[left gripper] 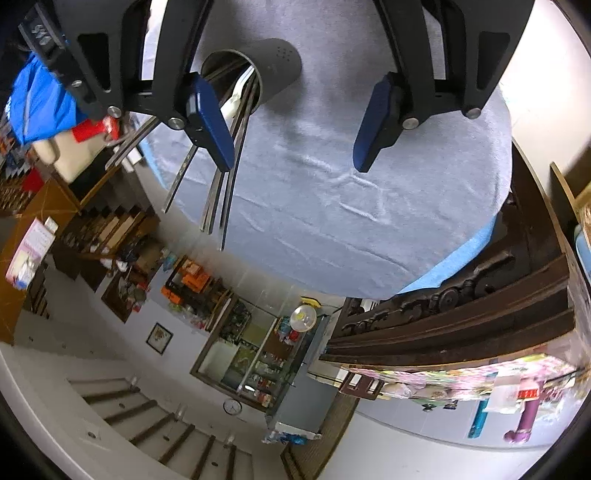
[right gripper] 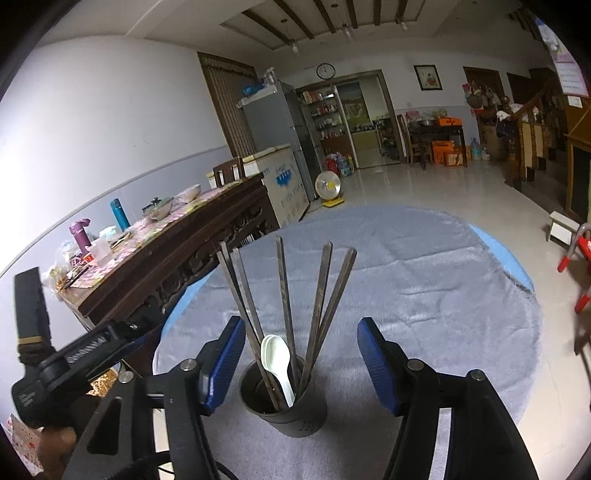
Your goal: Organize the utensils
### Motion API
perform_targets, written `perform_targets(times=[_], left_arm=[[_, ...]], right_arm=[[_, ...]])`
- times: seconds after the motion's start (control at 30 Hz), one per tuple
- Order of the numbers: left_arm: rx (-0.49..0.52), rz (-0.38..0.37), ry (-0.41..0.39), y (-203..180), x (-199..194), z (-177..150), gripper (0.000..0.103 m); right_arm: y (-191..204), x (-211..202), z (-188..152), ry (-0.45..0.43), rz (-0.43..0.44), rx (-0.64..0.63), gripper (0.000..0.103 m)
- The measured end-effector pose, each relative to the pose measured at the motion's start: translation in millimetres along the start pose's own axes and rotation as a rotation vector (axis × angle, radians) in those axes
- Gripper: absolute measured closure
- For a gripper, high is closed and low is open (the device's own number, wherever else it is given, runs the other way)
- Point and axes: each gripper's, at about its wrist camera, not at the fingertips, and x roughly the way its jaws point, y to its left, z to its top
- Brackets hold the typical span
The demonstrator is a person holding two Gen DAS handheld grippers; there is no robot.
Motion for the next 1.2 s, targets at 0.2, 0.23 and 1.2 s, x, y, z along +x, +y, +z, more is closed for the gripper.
perform_targets(times=[0.2,0.23,1.2], left_arm=[[0.114,0.012,0.051,-17,3,-5,0.029],[0.128,0.014,0.062,-18,4,-7,0.029],[0.285,0.121,0.042,-42,-8,-13,0.002]], right_arm=[[5,-13,-5,0.027,-0.005,-0.057,0.025],[5,-14,-8,0.035,-0.010,-0.065,0.025],[7,-7,-40,0.145,-0.158,-0.112,0.009]])
